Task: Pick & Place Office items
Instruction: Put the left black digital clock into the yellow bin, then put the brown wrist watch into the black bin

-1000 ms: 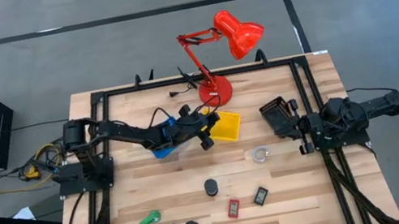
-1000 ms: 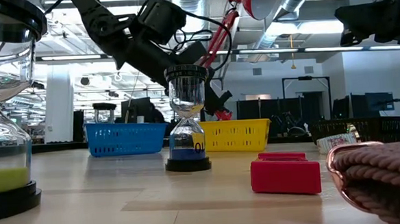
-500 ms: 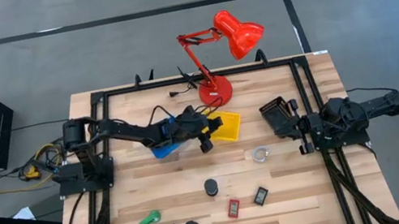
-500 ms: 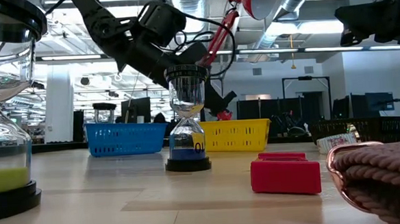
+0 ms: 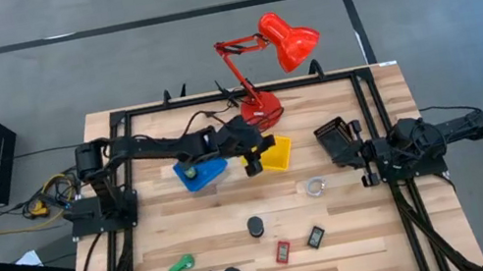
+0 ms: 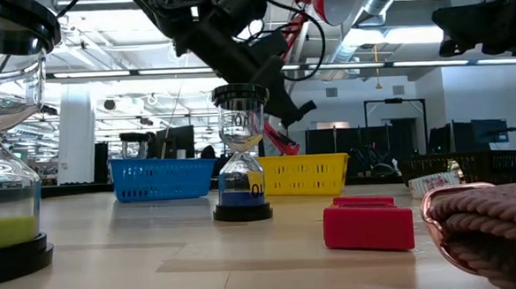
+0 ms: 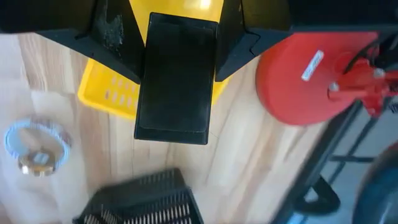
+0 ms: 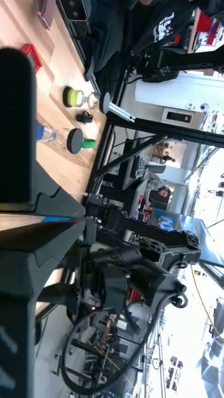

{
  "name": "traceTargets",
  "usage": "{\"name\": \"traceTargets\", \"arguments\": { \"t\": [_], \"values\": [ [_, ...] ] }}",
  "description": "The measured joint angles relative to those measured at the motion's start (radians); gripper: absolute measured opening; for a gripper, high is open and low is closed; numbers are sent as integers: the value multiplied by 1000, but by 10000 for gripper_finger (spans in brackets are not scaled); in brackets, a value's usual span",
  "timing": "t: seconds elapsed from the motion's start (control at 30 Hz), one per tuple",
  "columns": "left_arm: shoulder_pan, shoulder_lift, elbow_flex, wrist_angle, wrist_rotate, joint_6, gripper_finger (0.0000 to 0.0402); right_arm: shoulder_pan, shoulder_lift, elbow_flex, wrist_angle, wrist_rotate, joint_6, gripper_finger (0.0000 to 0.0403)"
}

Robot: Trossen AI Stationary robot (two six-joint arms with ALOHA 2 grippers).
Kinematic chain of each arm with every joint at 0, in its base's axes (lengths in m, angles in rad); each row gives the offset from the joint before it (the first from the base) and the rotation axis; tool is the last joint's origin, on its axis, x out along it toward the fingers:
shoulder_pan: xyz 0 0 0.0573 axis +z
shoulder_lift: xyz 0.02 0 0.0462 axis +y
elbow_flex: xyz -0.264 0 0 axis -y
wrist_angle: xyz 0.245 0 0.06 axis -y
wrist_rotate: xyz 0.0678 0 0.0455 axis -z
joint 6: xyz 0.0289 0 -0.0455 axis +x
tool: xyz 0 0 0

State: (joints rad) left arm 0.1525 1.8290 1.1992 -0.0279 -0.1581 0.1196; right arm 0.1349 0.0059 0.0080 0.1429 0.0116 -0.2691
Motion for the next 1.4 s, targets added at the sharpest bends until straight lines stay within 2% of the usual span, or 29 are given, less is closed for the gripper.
{"name": "traceTargets", "arguments": {
  "t": [0.17,0.43,0.8,1.4],
  "values": [
    [0,27,-4,-73,18,10,168,0,0,0,0,0,0,12],
    [21,76,-2,-53,18,39,173,-2,0,0,1,0,0,12],
    [42,72,-1,-56,51,34,188,-6,0,0,0,0,27,12],
    [45,70,-1,-55,69,31,179,-6,0,0,0,0,34,12]
  ]
}}
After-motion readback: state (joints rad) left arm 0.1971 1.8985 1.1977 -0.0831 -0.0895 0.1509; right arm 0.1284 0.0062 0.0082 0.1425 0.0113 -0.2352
